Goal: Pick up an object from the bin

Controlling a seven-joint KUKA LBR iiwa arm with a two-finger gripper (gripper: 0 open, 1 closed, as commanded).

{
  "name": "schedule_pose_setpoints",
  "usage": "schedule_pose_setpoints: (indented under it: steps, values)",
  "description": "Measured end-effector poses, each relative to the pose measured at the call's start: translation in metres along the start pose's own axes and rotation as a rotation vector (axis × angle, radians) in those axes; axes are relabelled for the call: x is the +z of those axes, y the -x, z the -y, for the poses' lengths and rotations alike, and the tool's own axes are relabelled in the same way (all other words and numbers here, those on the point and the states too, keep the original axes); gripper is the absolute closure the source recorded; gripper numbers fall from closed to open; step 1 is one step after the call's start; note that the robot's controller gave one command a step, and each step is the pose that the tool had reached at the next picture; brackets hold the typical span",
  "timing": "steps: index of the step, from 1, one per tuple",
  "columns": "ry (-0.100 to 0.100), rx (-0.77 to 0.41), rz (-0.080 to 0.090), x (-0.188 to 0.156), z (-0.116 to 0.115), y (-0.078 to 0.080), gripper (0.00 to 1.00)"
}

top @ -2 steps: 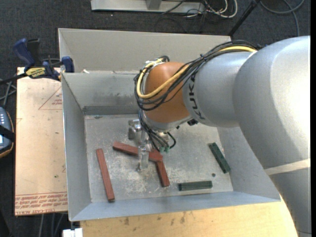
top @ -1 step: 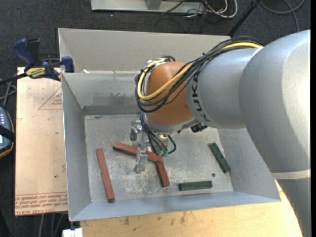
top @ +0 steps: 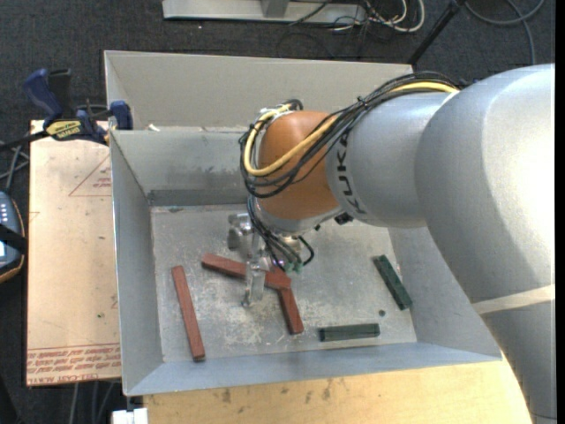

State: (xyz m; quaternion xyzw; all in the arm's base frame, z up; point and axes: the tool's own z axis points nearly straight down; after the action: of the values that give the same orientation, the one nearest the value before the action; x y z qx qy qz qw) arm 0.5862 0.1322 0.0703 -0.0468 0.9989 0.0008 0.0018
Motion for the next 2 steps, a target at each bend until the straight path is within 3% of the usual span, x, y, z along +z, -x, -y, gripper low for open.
schedule_pose_setpoints:
  steps: [1, 2]
  values:
    - [0.0, 0.289, -0.002, -0.0001, 0.0021, -0.0214, 1.0]
    - [0.0, 0.289, -0.002, -0.0001, 0.0022, -0.0214, 1.0]
